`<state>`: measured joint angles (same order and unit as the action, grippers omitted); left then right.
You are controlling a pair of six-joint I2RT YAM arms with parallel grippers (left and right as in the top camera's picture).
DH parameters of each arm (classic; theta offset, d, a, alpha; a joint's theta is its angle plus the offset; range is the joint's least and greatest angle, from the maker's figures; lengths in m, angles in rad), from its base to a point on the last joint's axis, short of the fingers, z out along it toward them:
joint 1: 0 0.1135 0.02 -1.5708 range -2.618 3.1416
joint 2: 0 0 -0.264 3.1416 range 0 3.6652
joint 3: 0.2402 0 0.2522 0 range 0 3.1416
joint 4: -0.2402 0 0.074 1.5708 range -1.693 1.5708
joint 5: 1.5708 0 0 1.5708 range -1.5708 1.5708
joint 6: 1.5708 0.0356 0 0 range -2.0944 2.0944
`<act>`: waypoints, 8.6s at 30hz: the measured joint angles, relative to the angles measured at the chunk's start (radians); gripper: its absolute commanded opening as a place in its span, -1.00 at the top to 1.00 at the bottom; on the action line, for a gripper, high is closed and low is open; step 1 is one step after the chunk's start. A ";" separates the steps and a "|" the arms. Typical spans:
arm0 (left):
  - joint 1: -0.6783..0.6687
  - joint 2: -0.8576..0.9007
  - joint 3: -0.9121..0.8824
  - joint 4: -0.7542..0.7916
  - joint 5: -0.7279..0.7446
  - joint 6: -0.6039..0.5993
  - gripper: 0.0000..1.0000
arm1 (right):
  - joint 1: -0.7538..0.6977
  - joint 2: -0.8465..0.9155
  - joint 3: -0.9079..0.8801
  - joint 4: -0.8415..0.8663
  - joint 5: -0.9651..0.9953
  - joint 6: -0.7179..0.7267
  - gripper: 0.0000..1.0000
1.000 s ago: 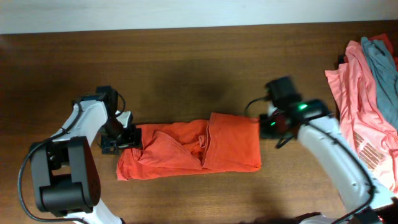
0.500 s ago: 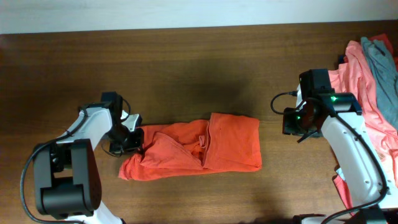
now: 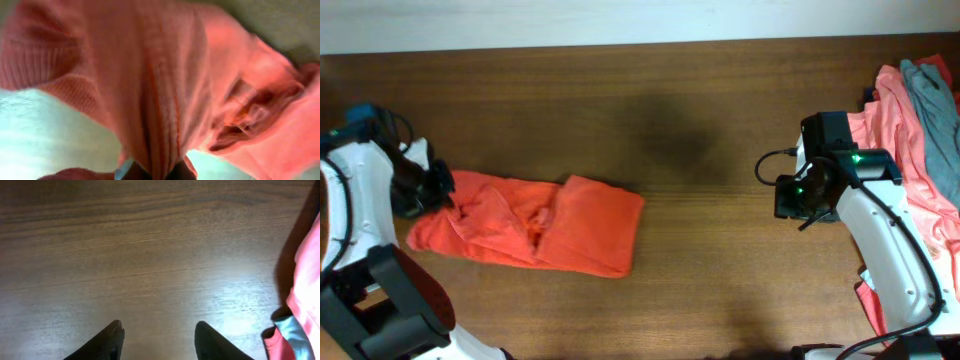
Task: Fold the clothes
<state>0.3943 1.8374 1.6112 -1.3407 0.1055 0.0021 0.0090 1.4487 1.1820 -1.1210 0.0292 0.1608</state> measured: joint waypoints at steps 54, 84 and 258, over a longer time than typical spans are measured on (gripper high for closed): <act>-0.714 -0.003 0.094 -0.106 -0.088 -0.119 0.23 | 0.024 0.000 0.000 0.006 -0.346 -0.186 -0.18; -0.383 0.003 -0.359 0.348 -0.086 -0.099 0.21 | 0.776 0.338 0.001 0.521 -0.558 0.150 -0.28; -0.558 0.423 -0.044 0.234 0.691 0.380 -0.23 | 0.520 0.290 0.138 0.077 -0.134 0.000 0.45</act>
<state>-0.1635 2.2604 1.5669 -1.1069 0.7967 0.3824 0.5289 1.7382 1.3205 -1.0439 -0.1047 0.1608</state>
